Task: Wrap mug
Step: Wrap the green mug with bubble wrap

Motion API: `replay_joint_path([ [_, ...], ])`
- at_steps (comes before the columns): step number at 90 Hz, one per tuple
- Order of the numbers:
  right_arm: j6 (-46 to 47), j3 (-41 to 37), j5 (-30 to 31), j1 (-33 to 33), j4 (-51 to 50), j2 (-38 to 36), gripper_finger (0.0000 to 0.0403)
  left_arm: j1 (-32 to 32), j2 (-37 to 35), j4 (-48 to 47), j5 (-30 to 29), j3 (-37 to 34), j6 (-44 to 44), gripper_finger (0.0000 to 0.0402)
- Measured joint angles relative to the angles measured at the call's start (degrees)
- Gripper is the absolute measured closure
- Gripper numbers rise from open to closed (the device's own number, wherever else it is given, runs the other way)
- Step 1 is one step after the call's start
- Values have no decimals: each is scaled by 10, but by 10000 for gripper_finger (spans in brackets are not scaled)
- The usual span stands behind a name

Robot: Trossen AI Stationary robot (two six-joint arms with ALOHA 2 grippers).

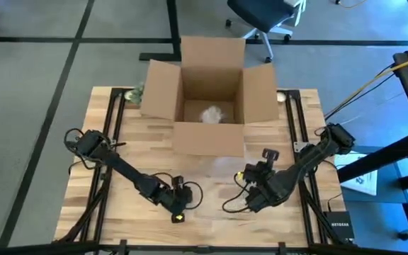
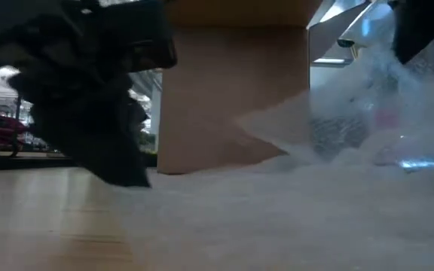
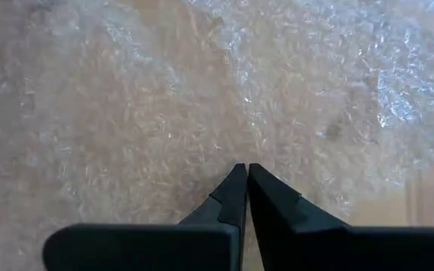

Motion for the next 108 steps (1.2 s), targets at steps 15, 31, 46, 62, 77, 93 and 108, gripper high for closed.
replay_joint_path([
  [15, 60, -28, -4, -2, -2, -9, 402, -27, 0, -42, -18, 0, -25, 402],
  [31, 112, -49, -26, -2, -2, -10, 402, -56, -1, -76, -25, 0, -57, 402],
  [46, 156, -74, -68, -1, -2, -11, 402, -85, -2, -119, -45, 1, -102, 402],
  [62, 192, -114, -115, -1, -3, -11, 399, -117, -2, -140, -55, 0, -149, 402],
  [77, 240, -146, -155, -5, -5, -19, 345, -141, -2, -151, -63, 0, -191, 402],
  [93, 246, -149, -174, -4, -4, -21, 251, -148, -13, -155, -63, -1, -201, 402],
  [108, 222, -120, -161, 0, -4, -21, 177, -152, -67, -207, -90, -3, -201, 402],
])
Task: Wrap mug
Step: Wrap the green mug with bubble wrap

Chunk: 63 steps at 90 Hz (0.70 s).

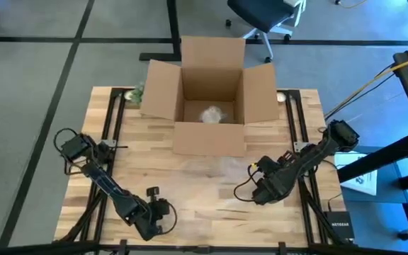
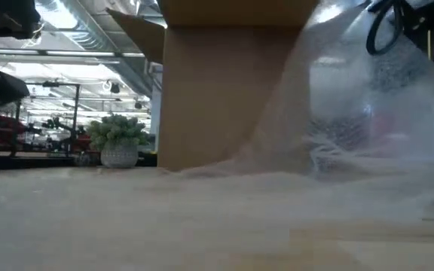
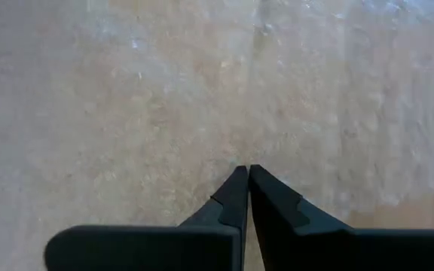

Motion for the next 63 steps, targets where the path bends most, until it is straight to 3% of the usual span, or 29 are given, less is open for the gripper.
replay_joint_path([
  [13, -62, 48, 11, -1, 0, 0, 138, 6, -61, -8, -44, 4, 8, 402],
  [28, -172, 118, 60, 4, 25, -1, 125, 28, -97, 4, -84, 4, 45, 402],
  [39, -264, 154, 80, 15, 66, 0, 127, 57, -92, 21, -90, 2, 89, 402],
  [51, -271, 169, 94, 22, 103, 0, 127, 97, -73, 81, -89, 1, 141, 402],
  [63, -309, 139, 104, 36, 210, 2, 127, 134, -41, 124, -78, 1, 153, 402],
])
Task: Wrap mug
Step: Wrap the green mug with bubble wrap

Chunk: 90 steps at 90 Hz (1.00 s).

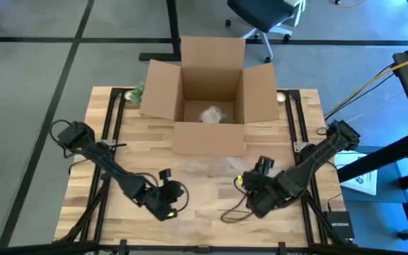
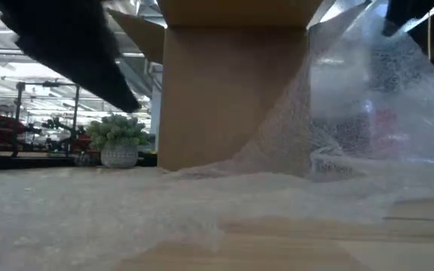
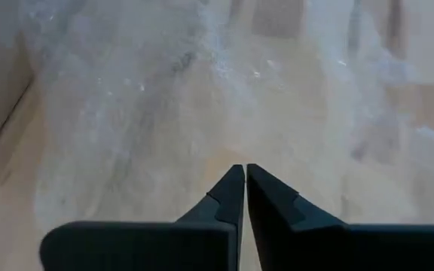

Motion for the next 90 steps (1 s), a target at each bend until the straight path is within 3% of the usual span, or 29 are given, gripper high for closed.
replay_joint_path([
  [12, -48, -58, -19, -6, 141, 8, 127, 30, 37, 32, 32, 0, -12, 402],
  [19, -44, -65, -44, -15, 159, 17, 127, 40, 54, 33, 38, 0, -12, 402],
  [32, -15, -31, -160, -18, 95, 14, 128, 46, 81, 20, 77, 0, -22, 402],
  [45, 14, 35, -214, -17, 0, 12, 128, 47, 88, 24, 82, 1, -22, 402],
  [56, 1, 77, -217, -17, 22, 12, 128, 48, 86, 27, 74, 1, -19, 402],
  [68, -65, 82, -203, -17, 119, 12, 128, 48, 86, 28, 67, 1, -18, 402],
  [83, -107, -1, -191, -18, 255, 12, 128, 48, 86, 28, 66, 1, -18, 402],
  [90, -112, -51, -148, -18, 292, 12, 128, 48, 86, 28, 66, 1, -14, 402],
])
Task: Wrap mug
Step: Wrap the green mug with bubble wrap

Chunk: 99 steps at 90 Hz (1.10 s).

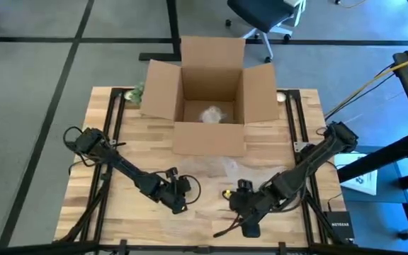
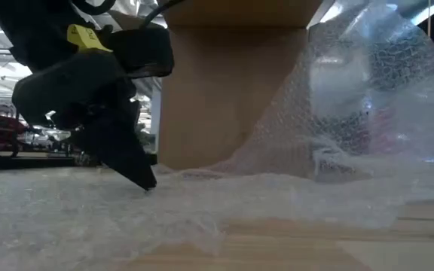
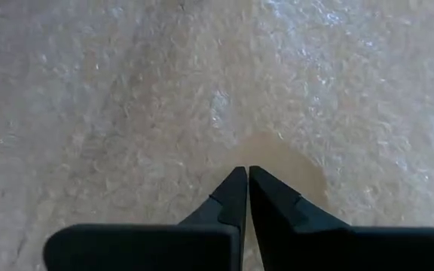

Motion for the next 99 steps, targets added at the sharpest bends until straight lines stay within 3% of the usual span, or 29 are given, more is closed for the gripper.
replay_joint_path([
  [8, 16, -44, 92, -5, -40, 1, 128, 0, -1, 0, 0, 0, 4, 402],
  [19, 110, -52, 228, -20, -186, 1, 128, 0, -1, 0, -1, 0, 4, 402],
  [28, 205, -40, 268, -31, -354, 1, 128, -3, -1, 0, 0, 0, 3, 402],
  [39, 276, -22, 230, -39, -508, 0, 128, -10, -1, 0, 2, 0, 3, 402],
  [53, 215, -4, 114, -37, -442, -27, 128, -14, -2, 0, 2, 0, 7, 402],
  [72, 217, 8, 5, 9, -409, -68, 128, -13, -2, 0, 1, 0, 11, 402],
  [86, 287, -25, -12, 57, -404, -105, 128, -17, -2, 0, 2, 0, 12, 402],
  [99, 346, -97, 8, 73, -372, -139, 128, -17, -2, 0, 1, 0, 20, 402],
])
